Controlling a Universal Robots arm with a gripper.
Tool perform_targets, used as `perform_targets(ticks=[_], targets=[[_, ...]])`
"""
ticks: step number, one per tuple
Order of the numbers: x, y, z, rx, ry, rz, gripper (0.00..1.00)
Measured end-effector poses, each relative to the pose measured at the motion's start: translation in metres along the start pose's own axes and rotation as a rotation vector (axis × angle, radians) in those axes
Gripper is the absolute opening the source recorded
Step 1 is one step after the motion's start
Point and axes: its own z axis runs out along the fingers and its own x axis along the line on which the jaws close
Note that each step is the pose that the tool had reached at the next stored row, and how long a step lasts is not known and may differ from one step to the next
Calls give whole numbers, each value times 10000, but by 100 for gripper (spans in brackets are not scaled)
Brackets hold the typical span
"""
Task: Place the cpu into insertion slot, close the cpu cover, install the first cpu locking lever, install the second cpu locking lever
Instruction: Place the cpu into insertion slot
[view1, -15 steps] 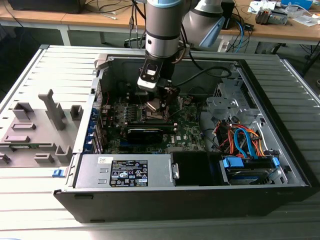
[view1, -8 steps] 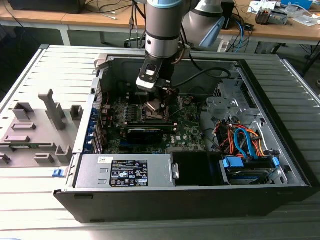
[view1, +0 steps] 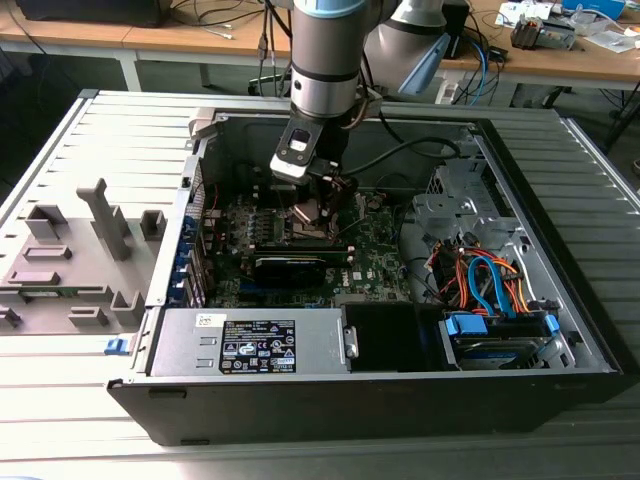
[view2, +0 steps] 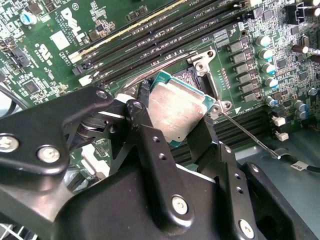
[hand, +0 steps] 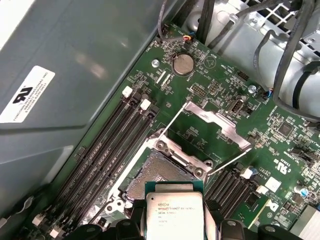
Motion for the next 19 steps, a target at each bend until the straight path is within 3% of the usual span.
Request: perform_targets(ticks=[19], targets=[[1,1,27,84,-78,546,55]])
